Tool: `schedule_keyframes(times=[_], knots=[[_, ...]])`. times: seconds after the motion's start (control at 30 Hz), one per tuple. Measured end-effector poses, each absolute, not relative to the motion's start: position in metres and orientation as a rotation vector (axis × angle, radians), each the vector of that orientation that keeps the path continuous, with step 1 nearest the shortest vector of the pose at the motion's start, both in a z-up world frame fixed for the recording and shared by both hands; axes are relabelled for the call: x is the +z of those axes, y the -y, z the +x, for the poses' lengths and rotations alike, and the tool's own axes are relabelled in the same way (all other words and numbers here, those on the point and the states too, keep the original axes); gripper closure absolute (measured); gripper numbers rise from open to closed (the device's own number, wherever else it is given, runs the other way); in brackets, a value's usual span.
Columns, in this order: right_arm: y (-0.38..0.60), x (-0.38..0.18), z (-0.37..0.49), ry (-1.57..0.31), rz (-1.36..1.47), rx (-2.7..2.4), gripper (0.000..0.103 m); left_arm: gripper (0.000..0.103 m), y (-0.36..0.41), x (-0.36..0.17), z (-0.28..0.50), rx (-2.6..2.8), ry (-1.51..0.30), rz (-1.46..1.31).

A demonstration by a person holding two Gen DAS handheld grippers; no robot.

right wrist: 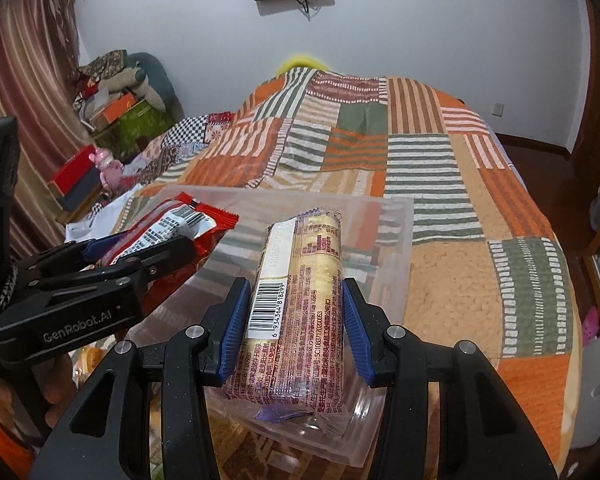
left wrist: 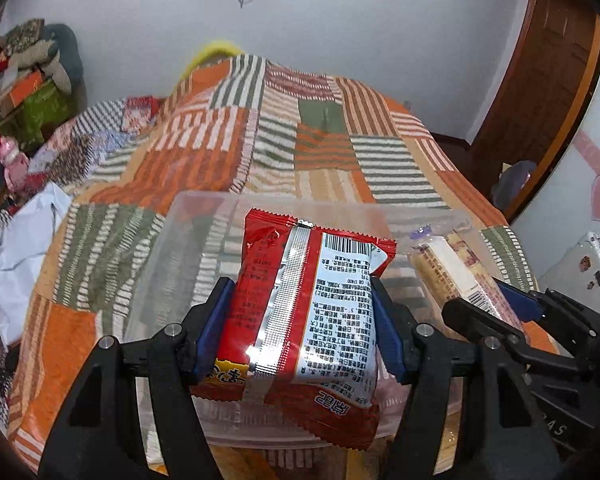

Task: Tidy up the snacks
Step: 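Carry both snacks over the clear box and open both tools to drop them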

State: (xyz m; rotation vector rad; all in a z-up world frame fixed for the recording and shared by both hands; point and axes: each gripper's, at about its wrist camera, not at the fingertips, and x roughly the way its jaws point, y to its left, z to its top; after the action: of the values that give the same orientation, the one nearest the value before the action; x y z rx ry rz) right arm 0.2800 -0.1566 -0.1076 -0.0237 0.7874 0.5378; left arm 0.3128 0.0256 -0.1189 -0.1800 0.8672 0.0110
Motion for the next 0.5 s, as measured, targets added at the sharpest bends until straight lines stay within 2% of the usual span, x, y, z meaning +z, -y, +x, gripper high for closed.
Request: schedule_keyframes(times=[0.5], knots=[[0.170, -0.086, 0.262, -0.723, -0.041, 0.524, 0.058, 0.038, -0.017, -0.092, 0.281, -0.011, -0.814, -0.142]])
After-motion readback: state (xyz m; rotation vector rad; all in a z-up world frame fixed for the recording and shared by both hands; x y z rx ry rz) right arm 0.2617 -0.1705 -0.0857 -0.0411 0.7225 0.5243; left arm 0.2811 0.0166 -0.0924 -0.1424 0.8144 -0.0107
